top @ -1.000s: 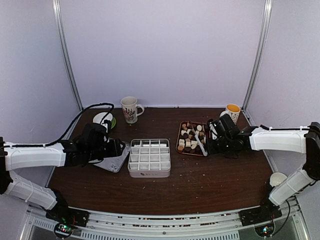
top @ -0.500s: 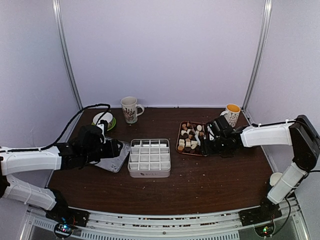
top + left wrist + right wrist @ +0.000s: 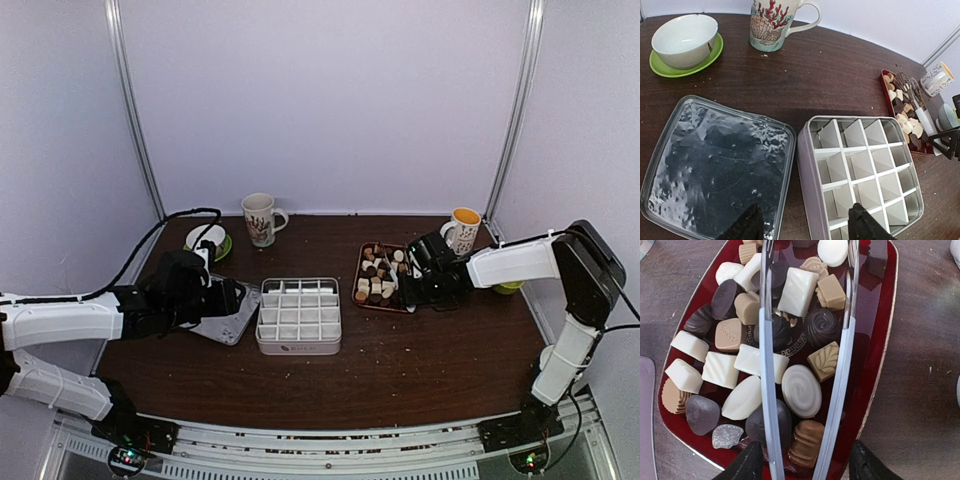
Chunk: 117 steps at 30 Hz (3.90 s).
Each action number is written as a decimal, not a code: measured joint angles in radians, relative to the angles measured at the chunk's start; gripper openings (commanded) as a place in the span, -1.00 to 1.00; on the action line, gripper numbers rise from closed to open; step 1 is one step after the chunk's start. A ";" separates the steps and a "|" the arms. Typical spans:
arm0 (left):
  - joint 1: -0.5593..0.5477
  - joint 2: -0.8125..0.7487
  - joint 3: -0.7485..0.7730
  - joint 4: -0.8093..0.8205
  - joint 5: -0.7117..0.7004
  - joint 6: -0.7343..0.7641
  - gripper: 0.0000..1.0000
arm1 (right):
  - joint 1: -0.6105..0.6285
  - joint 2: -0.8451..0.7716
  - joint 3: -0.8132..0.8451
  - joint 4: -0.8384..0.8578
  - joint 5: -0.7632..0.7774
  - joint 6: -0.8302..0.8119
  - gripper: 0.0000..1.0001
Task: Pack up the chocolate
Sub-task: Pick up the clamp from the plate, then place the clamp on the plate.
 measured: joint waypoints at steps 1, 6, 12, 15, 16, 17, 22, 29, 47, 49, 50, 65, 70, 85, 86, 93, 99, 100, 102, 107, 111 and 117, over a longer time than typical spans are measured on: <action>0.000 0.000 0.000 0.000 0.000 0.000 0.21 | -0.001 0.003 0.000 0.002 0.000 0.000 0.15; 0.000 0.000 0.000 0.000 0.000 0.000 0.21 | -0.002 0.013 0.004 0.013 -0.005 0.003 0.04; 0.000 0.000 0.000 0.000 0.000 0.000 0.21 | -0.004 0.016 0.004 0.020 -0.015 0.003 0.03; 0.000 0.000 0.000 0.000 0.000 0.000 0.21 | -0.005 0.016 0.004 0.021 -0.019 0.003 -0.01; 0.000 0.000 0.000 0.000 0.000 0.000 0.21 | -0.005 0.016 0.004 0.021 -0.022 0.003 -0.02; 0.000 0.000 0.000 0.000 0.000 0.000 0.21 | -0.005 0.016 0.004 0.021 -0.024 0.002 -0.02; 0.000 0.000 0.000 0.000 0.000 0.000 0.20 | -0.005 0.016 0.004 0.022 -0.029 0.002 -0.07; 0.000 0.000 0.000 0.000 0.000 0.000 0.21 | -0.005 0.016 0.004 0.022 -0.031 0.002 -0.08; 0.000 0.000 0.000 -0.001 0.000 0.000 0.21 | -0.006 -0.047 0.003 0.014 -0.052 -0.008 -0.53; 0.000 0.000 0.000 -0.001 0.000 0.000 0.21 | -0.005 -0.069 0.003 0.012 -0.055 -0.011 -0.53; 0.000 0.000 0.000 -0.001 0.000 0.000 0.21 | -0.006 -0.080 0.002 0.010 -0.056 -0.013 -0.53; 0.000 0.014 0.036 -0.009 0.010 0.023 0.21 | -0.006 -0.314 -0.117 -0.070 -0.066 -0.047 -0.49; 0.000 0.018 0.040 -0.010 0.010 0.032 0.21 | -0.006 -0.391 -0.137 -0.156 -0.068 -0.062 -0.48; 0.000 0.035 0.067 -0.032 0.016 0.057 0.21 | -0.006 -0.434 -0.177 -0.374 -0.100 -0.067 -0.48; 0.000 0.035 0.067 -0.033 0.016 0.057 0.21 | -0.006 -0.437 -0.177 -0.380 -0.103 -0.068 -0.47; 0.000 0.040 0.067 -0.037 0.016 0.058 0.21 | -0.006 -0.507 -0.174 -0.469 -0.125 -0.069 -0.40; 0.000 0.051 0.068 -0.039 0.009 0.066 0.21 | -0.005 -0.572 -0.150 -0.568 -0.137 -0.070 -0.39; 0.000 0.053 0.070 -0.040 0.008 0.068 0.21 | -0.005 -0.573 -0.145 -0.580 -0.137 -0.071 -0.39; 0.000 0.056 0.075 -0.041 0.004 0.073 0.21 | -0.005 -0.573 -0.135 -0.605 -0.139 -0.075 -0.38; 0.000 0.057 0.086 -0.050 -0.006 0.082 0.21 | -0.005 -0.587 -0.126 -0.642 -0.164 -0.089 -0.38; 0.000 0.057 0.086 -0.057 -0.018 0.084 0.20 | -0.005 -0.588 -0.120 -0.660 -0.167 -0.093 -0.39; 0.000 0.057 0.086 -0.058 -0.025 0.086 0.21 | -0.004 -0.613 -0.098 -0.674 -0.166 -0.098 -0.39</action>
